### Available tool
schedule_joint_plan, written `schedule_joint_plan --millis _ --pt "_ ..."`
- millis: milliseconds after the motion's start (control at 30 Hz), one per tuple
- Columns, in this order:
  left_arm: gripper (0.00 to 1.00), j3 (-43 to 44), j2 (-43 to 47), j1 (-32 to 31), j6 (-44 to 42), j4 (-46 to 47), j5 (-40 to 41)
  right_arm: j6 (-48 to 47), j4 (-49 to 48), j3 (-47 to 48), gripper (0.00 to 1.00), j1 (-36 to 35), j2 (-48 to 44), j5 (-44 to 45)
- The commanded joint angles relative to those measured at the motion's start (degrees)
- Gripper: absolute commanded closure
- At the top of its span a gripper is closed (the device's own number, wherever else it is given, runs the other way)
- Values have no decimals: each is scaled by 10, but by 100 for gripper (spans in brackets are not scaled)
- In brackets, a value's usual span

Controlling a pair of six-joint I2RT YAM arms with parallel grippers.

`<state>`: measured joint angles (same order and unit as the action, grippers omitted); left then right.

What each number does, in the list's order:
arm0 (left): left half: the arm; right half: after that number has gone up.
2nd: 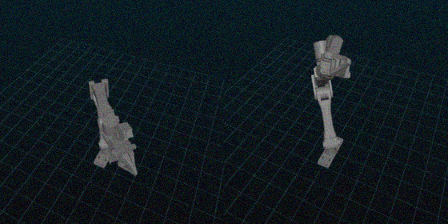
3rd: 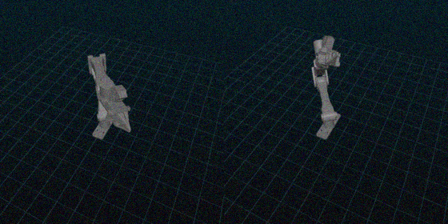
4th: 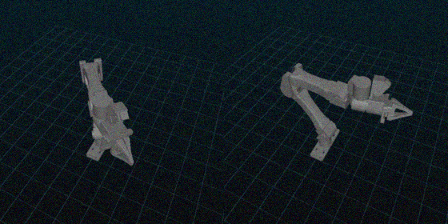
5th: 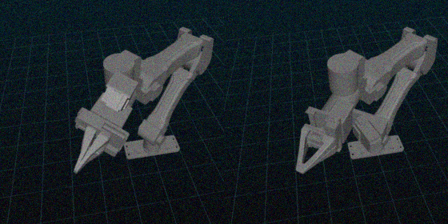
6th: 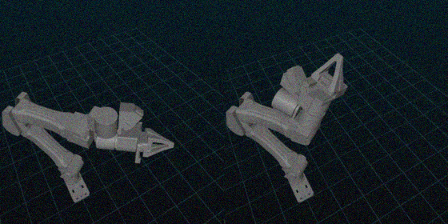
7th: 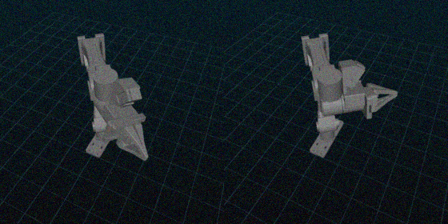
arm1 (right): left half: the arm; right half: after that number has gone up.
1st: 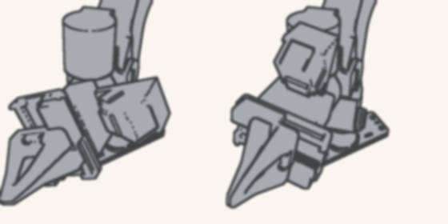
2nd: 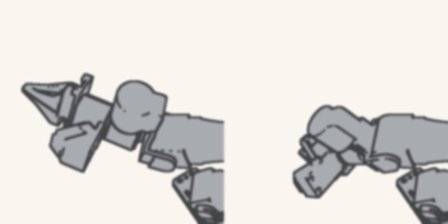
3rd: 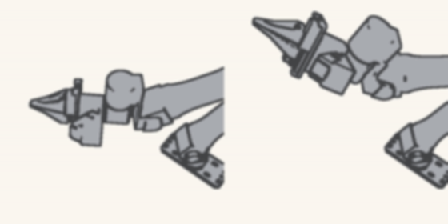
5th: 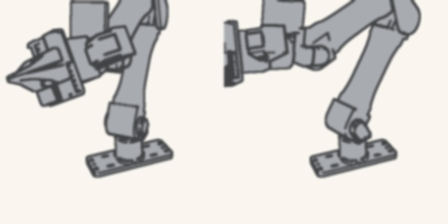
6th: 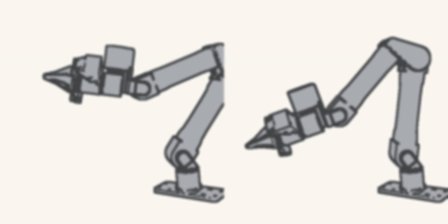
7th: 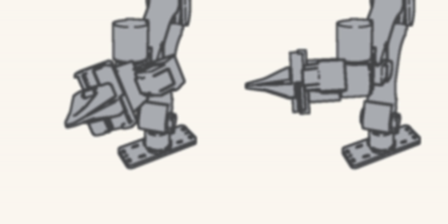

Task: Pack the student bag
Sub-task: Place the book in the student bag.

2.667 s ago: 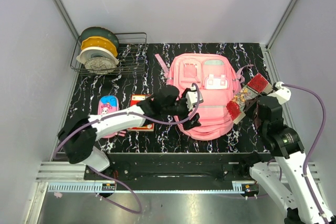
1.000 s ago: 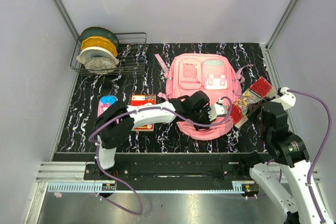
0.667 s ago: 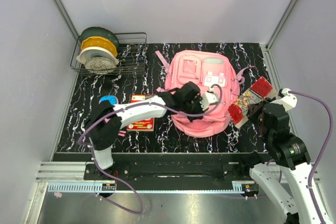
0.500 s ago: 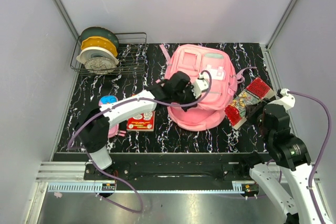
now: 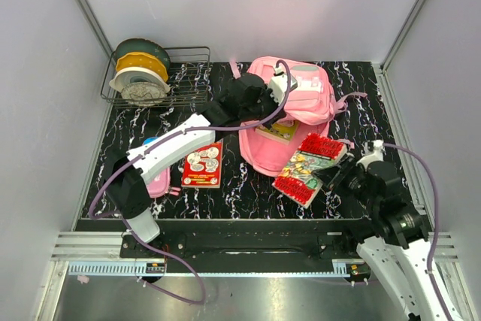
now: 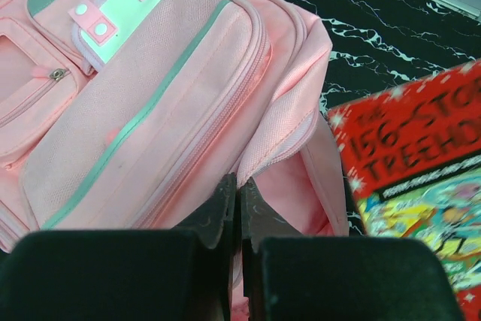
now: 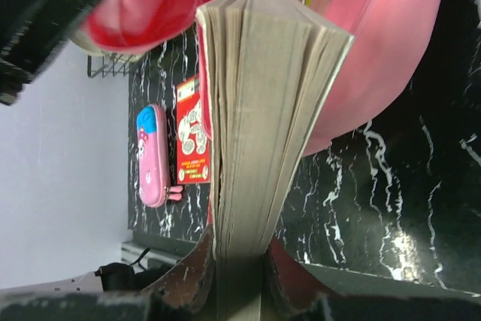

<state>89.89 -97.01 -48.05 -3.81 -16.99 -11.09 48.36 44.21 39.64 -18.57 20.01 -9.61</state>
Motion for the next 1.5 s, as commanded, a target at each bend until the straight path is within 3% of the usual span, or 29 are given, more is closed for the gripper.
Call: schedule_joint_plan --millis 0,67,233,333,533,833,967,1067,1167,1233,1333,1400,1467 --pt "100 36 41 -1 19 63 15 74 -135 -40 100 3 -2 -96" --pt "100 38 45 -2 18 58 22 94 -172 -66 100 3 7 -103" --pt "100 28 54 -10 23 62 20 187 -382 -160 100 3 69 -164" --pt "100 15 68 -29 16 66 26 187 -463 -192 100 2 122 -134" --pt "100 -13 101 -40 34 70 15 139 -532 -170 100 3 222 -73" --pt "100 -61 139 -45 37 94 -2 139 -693 -145 100 3 433 -80" --pt "100 -76 149 -49 53 108 3 121 -718 -138 100 3 469 -25" --pt "100 -81 151 -49 50 108 4 83 -694 -118 88 4 487 3" --pt "100 -86 151 -49 50 110 1 19 -603 -62 71 3 515 4" --pt "100 -88 152 -49 50 110 5 -6 -529 -42 51 3 526 17" --pt "100 -93 153 -49 49 113 8 -22 -494 -54 33 2 512 25" --pt "100 -94 151 -49 48 114 9 -14 -477 -64 30 3 497 27" --pt "100 -93 147 -48 48 114 7 1 -480 -92 19 2 467 21"
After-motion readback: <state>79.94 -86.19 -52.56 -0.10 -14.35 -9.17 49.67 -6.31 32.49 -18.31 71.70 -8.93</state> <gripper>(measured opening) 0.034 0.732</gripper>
